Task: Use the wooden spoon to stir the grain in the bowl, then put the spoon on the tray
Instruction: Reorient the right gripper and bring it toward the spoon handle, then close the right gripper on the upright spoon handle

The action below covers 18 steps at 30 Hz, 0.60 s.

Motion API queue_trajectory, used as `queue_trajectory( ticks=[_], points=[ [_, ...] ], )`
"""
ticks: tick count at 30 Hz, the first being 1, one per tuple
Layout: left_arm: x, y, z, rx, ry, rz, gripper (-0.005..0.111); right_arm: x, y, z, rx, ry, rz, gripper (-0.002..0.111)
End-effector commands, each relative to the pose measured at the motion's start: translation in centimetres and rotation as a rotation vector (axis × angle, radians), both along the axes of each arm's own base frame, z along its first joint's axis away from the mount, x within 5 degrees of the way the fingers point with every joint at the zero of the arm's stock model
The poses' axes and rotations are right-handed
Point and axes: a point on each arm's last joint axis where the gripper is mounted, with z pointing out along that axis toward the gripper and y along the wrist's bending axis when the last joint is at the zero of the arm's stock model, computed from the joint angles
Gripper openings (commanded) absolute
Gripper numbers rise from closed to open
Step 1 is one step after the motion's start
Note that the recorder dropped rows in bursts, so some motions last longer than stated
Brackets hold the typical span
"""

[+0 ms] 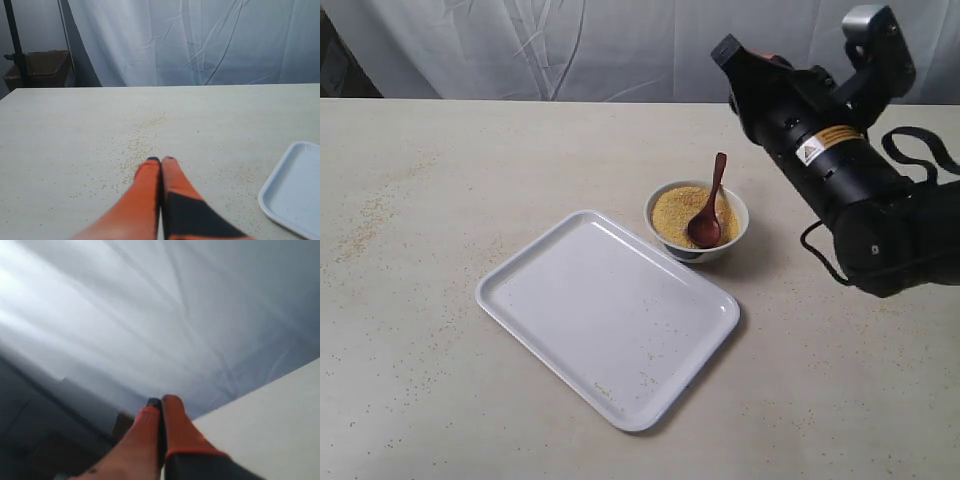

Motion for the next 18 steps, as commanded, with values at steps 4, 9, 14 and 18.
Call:
queue_trajectory(
  ticks=[4, 9, 14, 18],
  points=[
    [0.0, 0.0, -0.1, -0.006, -0.006, 0.001, 0.0, 4.6, -4.8, -4.6, 0.043, 0.399, 0.36, -0.001],
    [0.0, 0.0, -0.1, -0.006, -0.006, 0.001, 0.0, 8.3, -9.7, -6.1, 0.017, 0.594, 0.411, 0.001],
    [0.0, 0.0, -0.1, -0.006, -0.006, 0.001, 0.0, 11.1, -11.1, -8.3, -0.058, 0.691, 0.462, 0.038],
    [0.0, 0.0, -0.1, -0.006, -0.006, 0.001, 0.0, 13.2, -10.8, -9.6, -0.036, 0.671, 0.523, 0.058]
  ],
)
